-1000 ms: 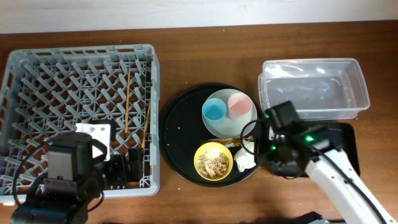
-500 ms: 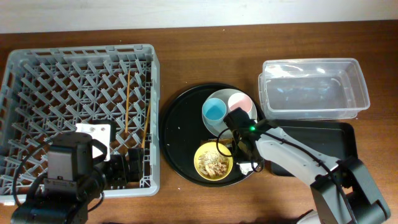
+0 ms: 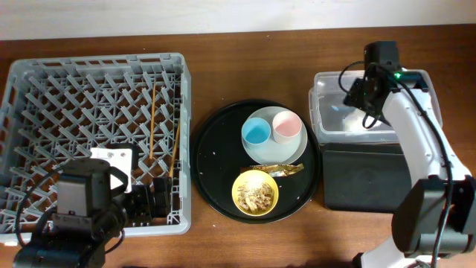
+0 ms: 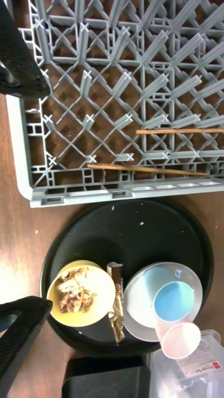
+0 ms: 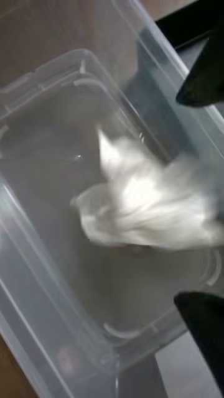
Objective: Sort waste into correct bins and load items into the dishwasher rack
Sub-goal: 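Grasp the snack wrapper with the right gripper and drop it in the clear bin, then grasp the rim of the yellow bowl with the right gripper, then tip the yellow bowl over the black tray to dump the food scraps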
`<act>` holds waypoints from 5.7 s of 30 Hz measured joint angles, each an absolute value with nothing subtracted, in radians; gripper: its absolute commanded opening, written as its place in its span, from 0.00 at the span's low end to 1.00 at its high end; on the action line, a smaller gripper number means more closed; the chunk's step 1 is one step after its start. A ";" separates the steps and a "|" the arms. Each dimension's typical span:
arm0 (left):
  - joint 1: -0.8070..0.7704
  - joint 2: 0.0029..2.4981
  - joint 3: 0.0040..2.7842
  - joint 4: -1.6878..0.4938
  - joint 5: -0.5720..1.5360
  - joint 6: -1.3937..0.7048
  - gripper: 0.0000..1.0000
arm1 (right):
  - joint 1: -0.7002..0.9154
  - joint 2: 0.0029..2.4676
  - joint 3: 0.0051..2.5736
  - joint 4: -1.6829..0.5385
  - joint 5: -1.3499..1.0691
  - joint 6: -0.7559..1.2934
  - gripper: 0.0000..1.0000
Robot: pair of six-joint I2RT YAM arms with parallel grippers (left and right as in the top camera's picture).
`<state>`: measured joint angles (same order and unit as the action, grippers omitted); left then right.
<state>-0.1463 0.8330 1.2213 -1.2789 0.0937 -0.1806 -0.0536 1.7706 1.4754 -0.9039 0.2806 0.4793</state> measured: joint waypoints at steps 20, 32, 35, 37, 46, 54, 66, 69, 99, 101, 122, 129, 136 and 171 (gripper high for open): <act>-0.144 0.833 1.223 -1.279 0.094 -0.181 0.99 | 0.730 1.695 1.080 -0.860 -0.202 0.442 0.09; -0.144 0.833 1.223 -1.279 0.094 -0.181 0.99 | 0.585 1.624 1.155 -0.920 0.000 -0.109 0.61; -0.144 0.833 1.223 -1.279 0.093 -0.181 0.99 | 0.585 1.636 1.101 -0.802 0.004 -0.209 0.61; -0.144 0.833 1.223 -1.279 0.094 -0.181 0.99 | 0.585 1.647 1.073 -0.757 0.009 -0.240 0.61; -0.144 0.833 1.223 -1.279 0.094 -0.181 0.99 | 0.585 1.701 0.999 -0.696 0.056 -0.262 0.24; -0.144 0.833 1.223 -1.278 0.094 -0.181 0.99 | 0.585 1.703 1.031 -0.928 0.006 -0.257 0.04; -0.144 0.833 1.223 -1.280 0.094 -0.181 0.99 | 0.056 1.493 1.386 -0.877 -0.016 0.192 0.04; -0.144 0.833 1.223 -1.278 0.094 -0.181 0.99 | -0.105 1.658 1.387 -0.753 -0.086 0.455 0.04; -0.144 0.832 1.223 -1.279 0.093 -0.181 0.99 | 0.897 1.937 1.396 -1.081 0.135 0.431 0.04; -0.144 0.832 1.223 -1.279 0.093 -0.181 0.99 | 0.897 1.938 1.396 -1.081 0.195 0.453 0.04; -0.144 0.832 1.223 -1.279 0.093 -0.181 0.99 | 0.946 1.781 1.393 -0.990 0.061 0.456 0.71; -0.144 0.832 1.223 -1.279 0.093 -0.181 0.99 | 0.948 1.781 1.293 -0.929 0.057 0.456 0.43; -0.144 0.832 1.223 -1.279 0.093 -0.181 0.99 | 0.949 1.779 1.190 -0.806 0.057 0.456 0.27; -0.144 0.832 1.223 -1.279 0.091 -0.181 0.99 | 0.051 1.235 1.211 -1.122 -0.341 0.229 0.04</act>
<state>-0.1436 0.8322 1.2232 -1.2785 0.0914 -0.1806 0.0513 1.2350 1.2114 -1.1217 -0.3408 0.2287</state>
